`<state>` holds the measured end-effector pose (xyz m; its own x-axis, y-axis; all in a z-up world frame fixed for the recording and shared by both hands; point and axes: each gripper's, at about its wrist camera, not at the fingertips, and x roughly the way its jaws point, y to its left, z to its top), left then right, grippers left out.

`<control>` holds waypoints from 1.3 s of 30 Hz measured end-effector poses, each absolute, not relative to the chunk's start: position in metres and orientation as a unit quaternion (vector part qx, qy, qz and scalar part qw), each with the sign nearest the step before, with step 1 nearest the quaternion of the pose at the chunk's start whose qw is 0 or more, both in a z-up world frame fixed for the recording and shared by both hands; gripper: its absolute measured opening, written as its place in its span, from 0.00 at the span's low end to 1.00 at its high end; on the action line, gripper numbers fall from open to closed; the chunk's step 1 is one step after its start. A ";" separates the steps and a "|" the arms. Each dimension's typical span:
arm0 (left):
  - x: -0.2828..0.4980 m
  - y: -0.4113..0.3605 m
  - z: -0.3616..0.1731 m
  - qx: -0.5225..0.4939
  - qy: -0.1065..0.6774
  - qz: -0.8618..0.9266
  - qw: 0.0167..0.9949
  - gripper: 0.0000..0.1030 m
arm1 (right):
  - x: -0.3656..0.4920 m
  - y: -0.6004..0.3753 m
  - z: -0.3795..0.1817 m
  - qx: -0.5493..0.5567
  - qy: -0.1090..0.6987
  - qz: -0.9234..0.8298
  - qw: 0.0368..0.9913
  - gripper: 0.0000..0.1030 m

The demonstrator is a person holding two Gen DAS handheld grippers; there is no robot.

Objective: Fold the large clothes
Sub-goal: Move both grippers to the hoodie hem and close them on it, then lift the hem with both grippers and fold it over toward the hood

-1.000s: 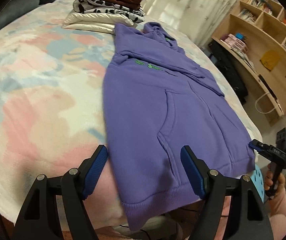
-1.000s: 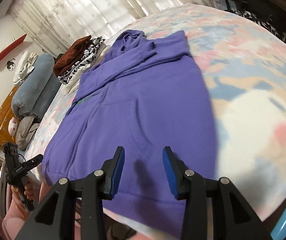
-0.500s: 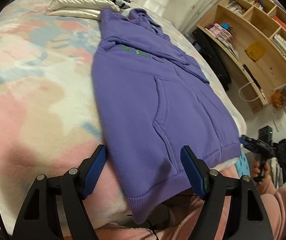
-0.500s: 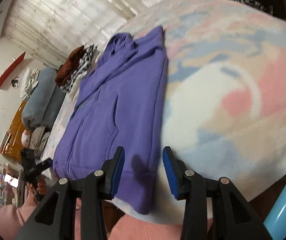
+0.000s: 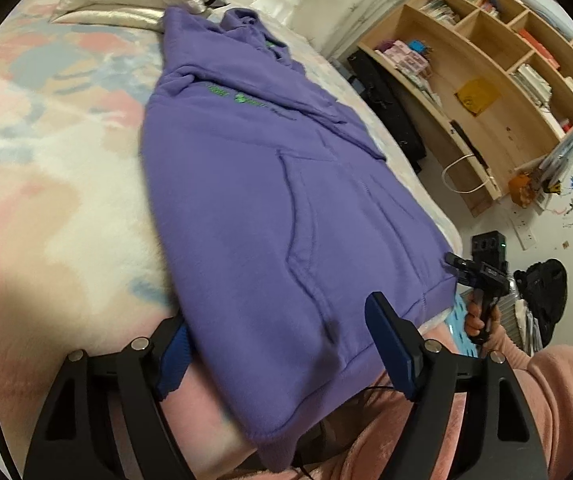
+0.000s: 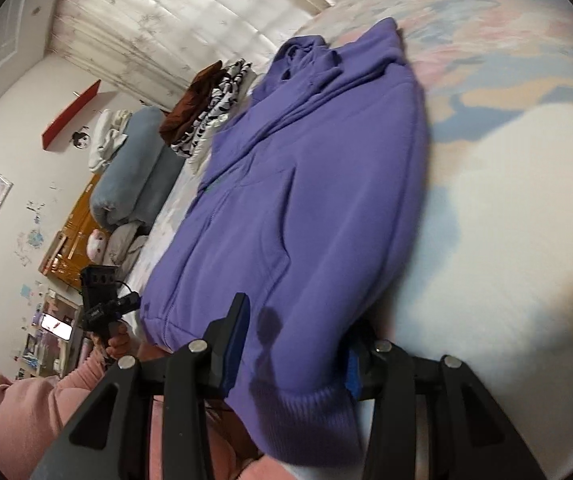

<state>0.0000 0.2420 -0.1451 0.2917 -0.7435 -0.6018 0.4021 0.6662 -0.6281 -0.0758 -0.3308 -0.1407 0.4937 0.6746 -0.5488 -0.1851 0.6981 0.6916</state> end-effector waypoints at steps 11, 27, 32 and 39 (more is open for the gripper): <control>0.008 0.198 -0.143 -0.169 0.429 -0.351 0.815 0.54 | -0.060 -0.316 -0.141 0.302 0.414 0.267 0.816 0.37; -0.027 0.207 -0.104 -0.225 0.389 -0.271 0.851 0.07 | -0.091 -0.305 -0.090 0.270 0.348 0.239 0.865 0.08; -0.057 0.210 -0.084 -0.213 0.389 -0.277 0.853 0.07 | -0.115 -0.299 -0.071 0.251 0.345 0.254 0.868 0.08; -0.067 0.225 -0.058 -0.257 0.381 -0.278 0.844 0.07 | -0.136 -0.308 -0.057 0.269 0.351 0.264 0.857 0.08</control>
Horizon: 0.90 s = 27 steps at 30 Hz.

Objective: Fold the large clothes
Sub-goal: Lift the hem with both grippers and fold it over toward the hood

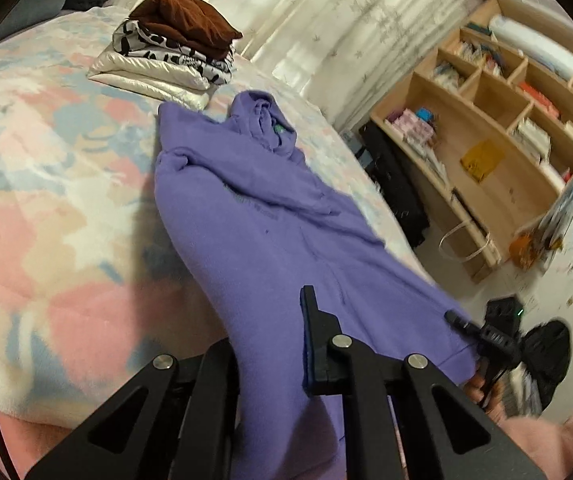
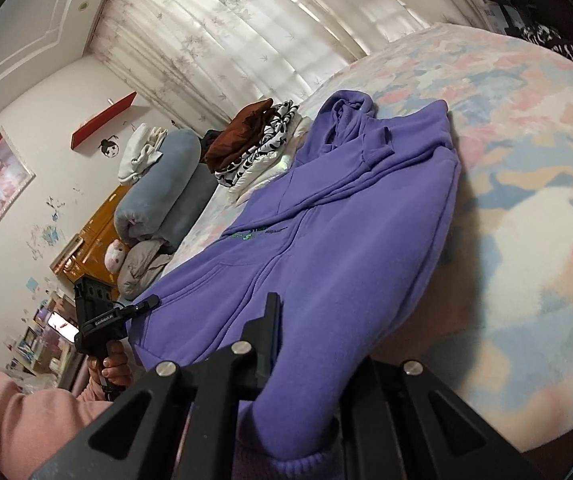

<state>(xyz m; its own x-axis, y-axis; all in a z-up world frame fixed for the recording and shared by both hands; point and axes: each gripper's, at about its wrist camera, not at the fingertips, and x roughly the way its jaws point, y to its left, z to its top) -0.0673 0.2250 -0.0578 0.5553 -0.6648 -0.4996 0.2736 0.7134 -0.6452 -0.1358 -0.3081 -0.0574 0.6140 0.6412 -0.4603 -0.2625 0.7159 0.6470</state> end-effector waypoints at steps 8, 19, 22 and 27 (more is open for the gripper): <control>0.020 0.232 -0.031 -0.319 0.368 -0.252 0.836 0.08 | -0.061 -0.333 -0.042 0.379 0.342 0.268 0.817 0.12; 0.217 0.230 -0.051 -0.385 0.403 -0.142 0.818 0.61 | 0.122 -0.389 -0.049 0.535 0.296 0.124 0.782 0.78; 0.236 0.231 -0.060 -0.366 0.400 -0.117 0.832 0.70 | 0.142 -0.390 -0.054 0.505 0.304 0.103 0.801 0.78; 0.271 0.221 -0.080 -0.284 0.432 -0.097 0.851 0.70 | 0.167 -0.376 -0.068 0.388 0.362 0.090 0.843 0.78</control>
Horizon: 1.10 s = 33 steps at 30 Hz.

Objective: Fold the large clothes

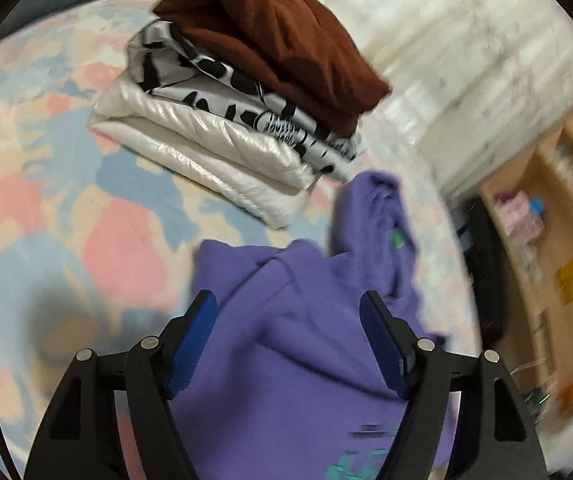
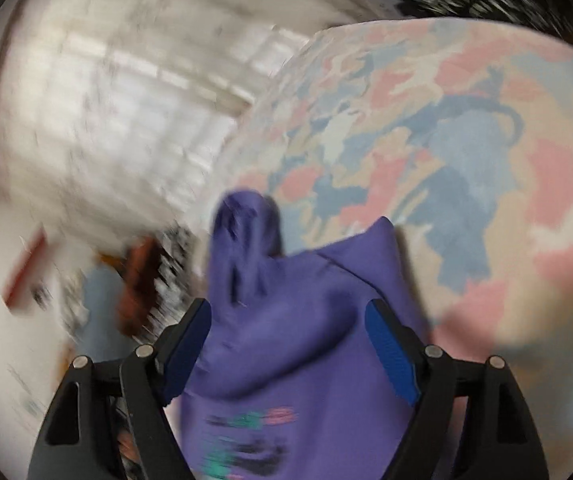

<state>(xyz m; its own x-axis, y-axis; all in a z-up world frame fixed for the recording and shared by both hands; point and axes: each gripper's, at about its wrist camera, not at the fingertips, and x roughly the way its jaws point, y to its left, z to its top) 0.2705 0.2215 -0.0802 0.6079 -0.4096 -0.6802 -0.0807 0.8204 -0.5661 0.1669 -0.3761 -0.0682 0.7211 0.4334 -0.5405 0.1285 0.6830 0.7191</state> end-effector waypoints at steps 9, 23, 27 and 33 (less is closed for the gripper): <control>0.291 0.177 -0.096 -0.079 0.439 -0.170 0.878 0.70 | 0.209 -0.334 -0.099 0.158 0.445 0.112 0.874 0.77; 0.333 0.110 -0.097 0.090 0.416 -0.156 0.891 0.01 | 0.251 -0.293 -0.094 0.013 0.435 0.115 0.893 0.13; 0.349 0.154 -0.099 -0.022 0.415 -0.066 0.907 0.02 | 0.264 -0.348 -0.100 0.186 0.425 0.018 0.886 0.18; 0.337 0.177 -0.105 -0.047 0.436 -0.098 0.894 0.22 | 0.262 -0.368 -0.115 0.219 0.454 0.002 0.863 0.22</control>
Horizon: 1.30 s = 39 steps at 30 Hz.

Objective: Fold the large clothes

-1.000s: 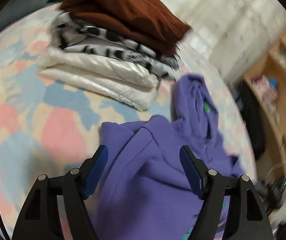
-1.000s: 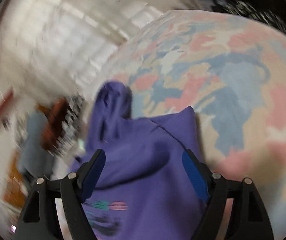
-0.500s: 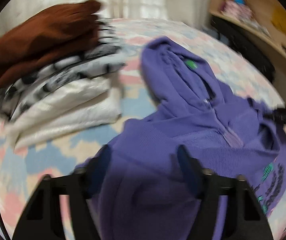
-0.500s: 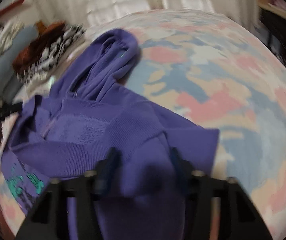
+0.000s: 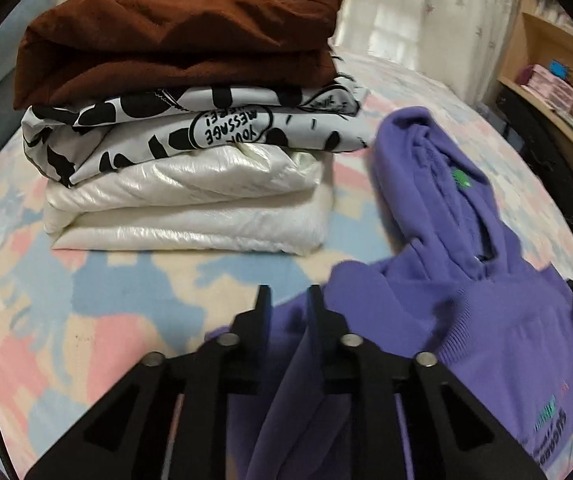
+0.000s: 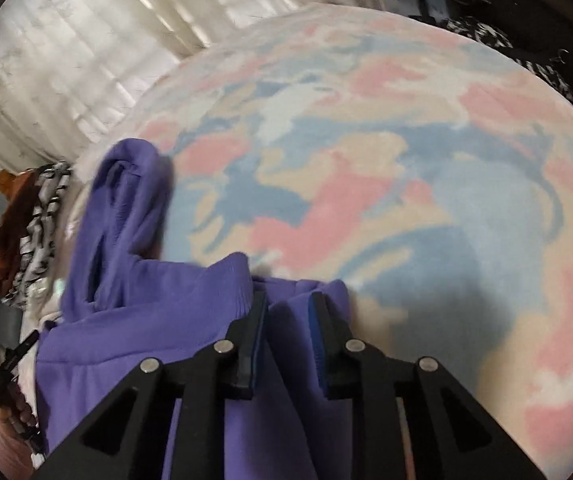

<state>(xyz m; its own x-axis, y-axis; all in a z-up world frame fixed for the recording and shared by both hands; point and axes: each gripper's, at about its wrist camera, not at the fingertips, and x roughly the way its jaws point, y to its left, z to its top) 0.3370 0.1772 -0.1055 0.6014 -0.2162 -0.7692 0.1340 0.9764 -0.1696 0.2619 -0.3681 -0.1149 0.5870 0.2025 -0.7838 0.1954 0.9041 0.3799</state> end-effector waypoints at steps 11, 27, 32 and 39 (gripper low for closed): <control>0.319 0.131 -0.096 0.078 0.422 -0.173 0.887 0.53 | 0.256 -0.356 -0.109 0.244 0.439 0.066 0.862 0.37; 0.341 0.087 -0.118 0.166 0.454 -0.160 0.861 0.01 | 0.282 -0.291 -0.123 0.047 0.468 0.031 0.882 0.12; 0.351 0.157 -0.100 0.028 0.420 -0.071 0.904 0.01 | 0.271 -0.314 -0.107 0.094 0.412 0.004 0.906 0.10; 0.342 0.185 -0.124 -0.005 0.452 -0.047 0.891 0.08 | 0.278 -0.327 -0.124 0.151 0.445 -0.010 0.883 0.19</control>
<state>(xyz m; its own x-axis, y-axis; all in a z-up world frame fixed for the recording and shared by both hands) 0.3417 0.1847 -0.1240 0.5863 -0.0879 -0.8053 0.0790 0.9956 -0.0511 0.2780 -0.3270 -0.1243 0.6036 0.1169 -0.7886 0.1520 0.9541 0.2578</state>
